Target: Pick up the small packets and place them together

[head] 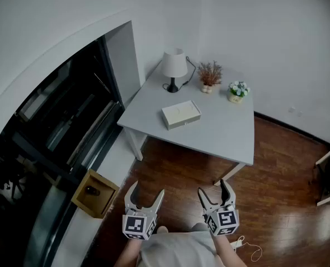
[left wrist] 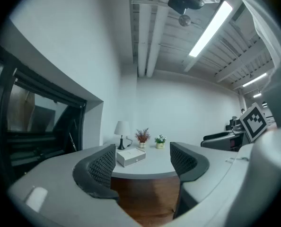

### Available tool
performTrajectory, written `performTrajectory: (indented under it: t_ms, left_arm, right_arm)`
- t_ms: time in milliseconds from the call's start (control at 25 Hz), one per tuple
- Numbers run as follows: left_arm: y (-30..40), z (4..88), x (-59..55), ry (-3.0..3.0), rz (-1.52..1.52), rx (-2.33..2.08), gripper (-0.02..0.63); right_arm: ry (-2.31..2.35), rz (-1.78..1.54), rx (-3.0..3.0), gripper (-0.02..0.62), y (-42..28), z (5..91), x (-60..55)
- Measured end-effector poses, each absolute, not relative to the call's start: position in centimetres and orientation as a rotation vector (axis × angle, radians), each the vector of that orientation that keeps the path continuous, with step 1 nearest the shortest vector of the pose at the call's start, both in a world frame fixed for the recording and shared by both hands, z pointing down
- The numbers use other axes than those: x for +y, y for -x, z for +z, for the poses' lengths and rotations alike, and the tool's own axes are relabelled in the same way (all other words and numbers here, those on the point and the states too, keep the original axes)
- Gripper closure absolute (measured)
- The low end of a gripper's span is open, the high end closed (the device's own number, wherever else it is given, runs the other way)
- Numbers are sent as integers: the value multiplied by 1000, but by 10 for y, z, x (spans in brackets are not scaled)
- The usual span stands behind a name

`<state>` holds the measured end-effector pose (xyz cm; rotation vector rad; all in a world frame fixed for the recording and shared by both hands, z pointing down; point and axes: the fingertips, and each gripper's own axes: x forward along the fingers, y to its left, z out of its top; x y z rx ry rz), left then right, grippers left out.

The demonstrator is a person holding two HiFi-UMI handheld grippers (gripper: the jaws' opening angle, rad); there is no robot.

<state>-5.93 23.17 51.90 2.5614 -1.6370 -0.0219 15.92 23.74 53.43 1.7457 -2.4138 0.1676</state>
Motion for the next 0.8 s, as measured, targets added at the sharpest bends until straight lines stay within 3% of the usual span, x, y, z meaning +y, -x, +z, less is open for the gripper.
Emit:
performTrajectory:
  t_ms: [240, 480, 800]
  left_arm:
    - [83, 532, 195, -2494, -61, -1649, 262]
    - [78, 543, 129, -2465, -69, -1706, 262]
    - [18, 497, -4, -2531, -76, -1755, 262]
  right_arm:
    - [-1656, 190, -2491, 222, -126, 536, 214]
    - [-1645, 268, -2506, 224, -149, 569, 131]
    - [-1669, 257, -2628, 224, -215, 534, -45]
